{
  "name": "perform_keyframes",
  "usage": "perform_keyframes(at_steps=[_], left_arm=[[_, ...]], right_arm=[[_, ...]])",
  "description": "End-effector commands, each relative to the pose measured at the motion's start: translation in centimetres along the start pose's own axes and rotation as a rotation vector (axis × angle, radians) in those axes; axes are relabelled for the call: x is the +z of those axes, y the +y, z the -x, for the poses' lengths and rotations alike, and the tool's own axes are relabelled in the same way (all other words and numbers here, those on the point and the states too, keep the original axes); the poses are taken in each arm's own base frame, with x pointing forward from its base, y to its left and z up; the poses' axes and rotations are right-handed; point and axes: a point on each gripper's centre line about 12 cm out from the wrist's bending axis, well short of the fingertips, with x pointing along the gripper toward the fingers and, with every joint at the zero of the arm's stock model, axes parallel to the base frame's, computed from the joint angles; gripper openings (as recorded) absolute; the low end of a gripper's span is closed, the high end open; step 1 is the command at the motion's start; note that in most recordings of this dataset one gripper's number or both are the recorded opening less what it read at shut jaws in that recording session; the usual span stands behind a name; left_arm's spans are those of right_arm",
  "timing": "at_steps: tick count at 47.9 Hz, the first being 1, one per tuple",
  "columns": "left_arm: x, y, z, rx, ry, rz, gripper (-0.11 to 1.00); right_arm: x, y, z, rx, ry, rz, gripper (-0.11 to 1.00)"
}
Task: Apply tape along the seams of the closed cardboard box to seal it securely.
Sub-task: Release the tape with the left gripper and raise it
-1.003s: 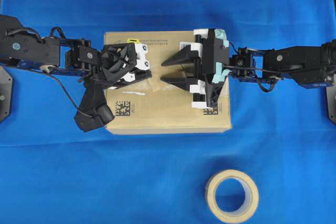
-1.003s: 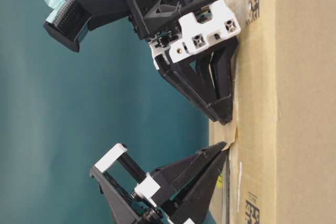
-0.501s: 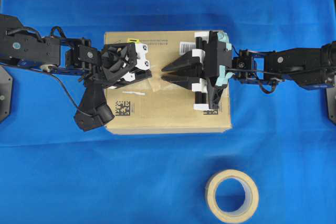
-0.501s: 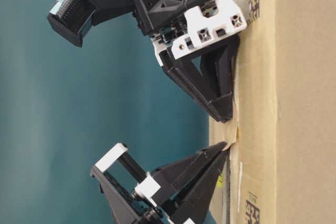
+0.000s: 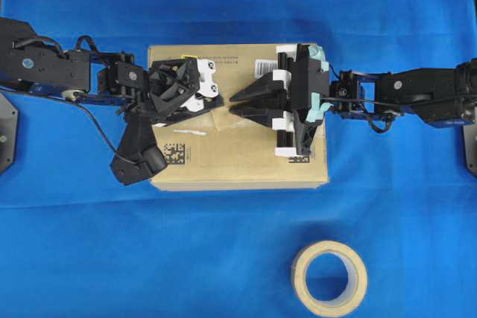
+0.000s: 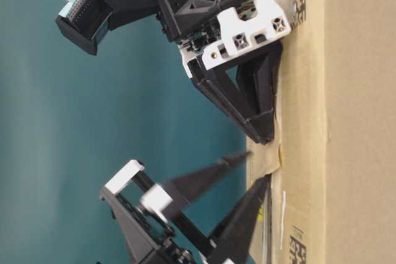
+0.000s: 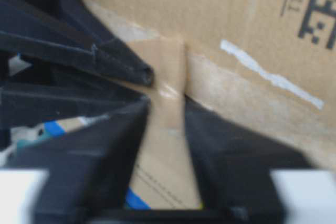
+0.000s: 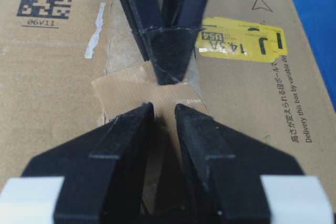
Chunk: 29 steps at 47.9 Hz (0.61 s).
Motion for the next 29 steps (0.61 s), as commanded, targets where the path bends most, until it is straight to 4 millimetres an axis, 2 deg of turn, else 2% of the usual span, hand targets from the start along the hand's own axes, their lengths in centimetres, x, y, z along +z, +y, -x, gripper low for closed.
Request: perform_keyframes(at_steps=[1, 6, 9, 15, 29], left_arm=[[-0.14, 0.88, 0.42, 0.017, 0.003, -0.006, 0.42], [-0.14, 0.73, 0.42, -0.017, 0.004, -0.025, 0.73], [-0.13, 0.77, 0.48, -0.037, 0.004, -0.038, 0.83], [-0.12, 1.12, 0.53, -0.071, 0.003, -0.063, 0.76], [-0.11, 1.42, 0.4, -0.169, 0.003, -0.087, 0.76]], right_arm=[[0.63, -0.11, 0.04, -0.003, -0.02, -0.004, 0.26], [0.63, -0.11, 0.04, -0.003, -0.02, -0.004, 0.26], [0.63, -0.04, 0.04, -0.001, -0.02, -0.002, 0.26], [0.63, -0.04, 0.04, -0.001, -0.02, -0.001, 0.26], [0.55, -0.11, 0.06, -0.003, -0.017, -0.003, 0.26]])
